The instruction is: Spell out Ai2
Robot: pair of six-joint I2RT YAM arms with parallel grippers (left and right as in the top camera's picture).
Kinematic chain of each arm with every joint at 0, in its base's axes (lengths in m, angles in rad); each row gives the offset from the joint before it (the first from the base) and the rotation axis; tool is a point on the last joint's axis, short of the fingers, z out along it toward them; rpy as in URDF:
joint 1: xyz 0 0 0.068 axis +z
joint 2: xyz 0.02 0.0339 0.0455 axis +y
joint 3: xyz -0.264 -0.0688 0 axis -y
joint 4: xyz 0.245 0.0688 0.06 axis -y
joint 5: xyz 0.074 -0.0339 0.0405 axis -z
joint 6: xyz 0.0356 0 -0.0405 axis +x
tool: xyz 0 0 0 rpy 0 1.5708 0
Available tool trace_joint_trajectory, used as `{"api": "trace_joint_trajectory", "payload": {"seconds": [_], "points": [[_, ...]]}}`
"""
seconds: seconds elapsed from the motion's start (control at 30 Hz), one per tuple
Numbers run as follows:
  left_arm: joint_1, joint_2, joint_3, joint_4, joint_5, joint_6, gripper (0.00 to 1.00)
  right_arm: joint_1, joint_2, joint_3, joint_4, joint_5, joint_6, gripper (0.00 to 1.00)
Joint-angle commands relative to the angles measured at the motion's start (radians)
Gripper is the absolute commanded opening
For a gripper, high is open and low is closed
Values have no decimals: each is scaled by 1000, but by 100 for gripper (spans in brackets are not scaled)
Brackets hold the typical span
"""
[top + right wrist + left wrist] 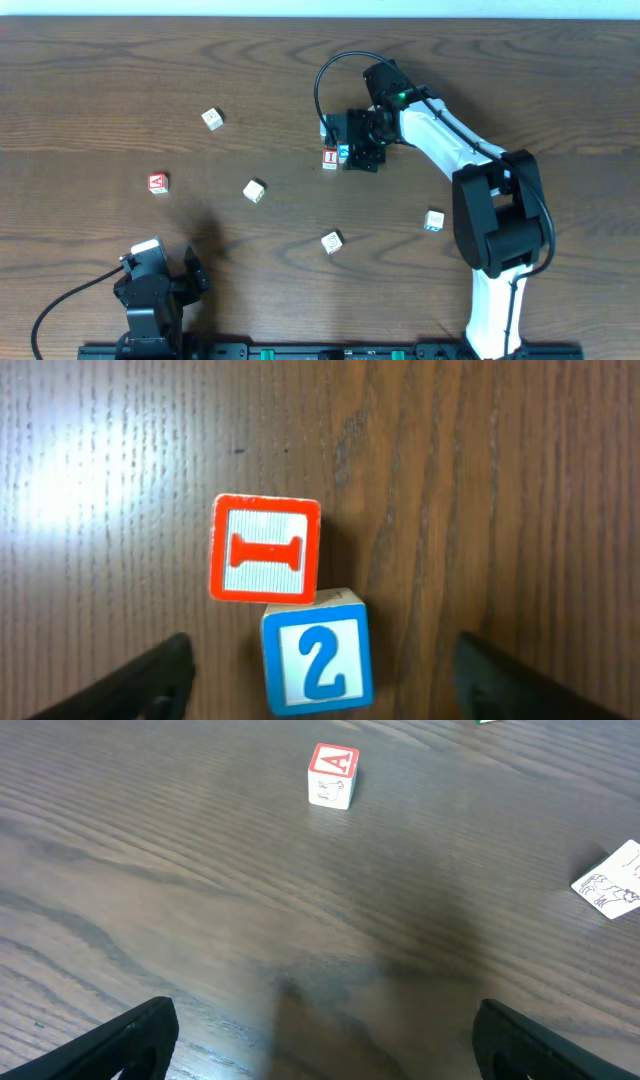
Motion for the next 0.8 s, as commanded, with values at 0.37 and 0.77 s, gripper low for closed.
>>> {"api": "trace_joint_trajectory", "payload": {"seconds": [0.37,0.77], "points": [[2,-5,-25,-40,-3,14,95,6,50,1,12,-22,26,60],[2,-5,-25,-40,-3,14,95,6,54,1,24,-22,45,45]]}}
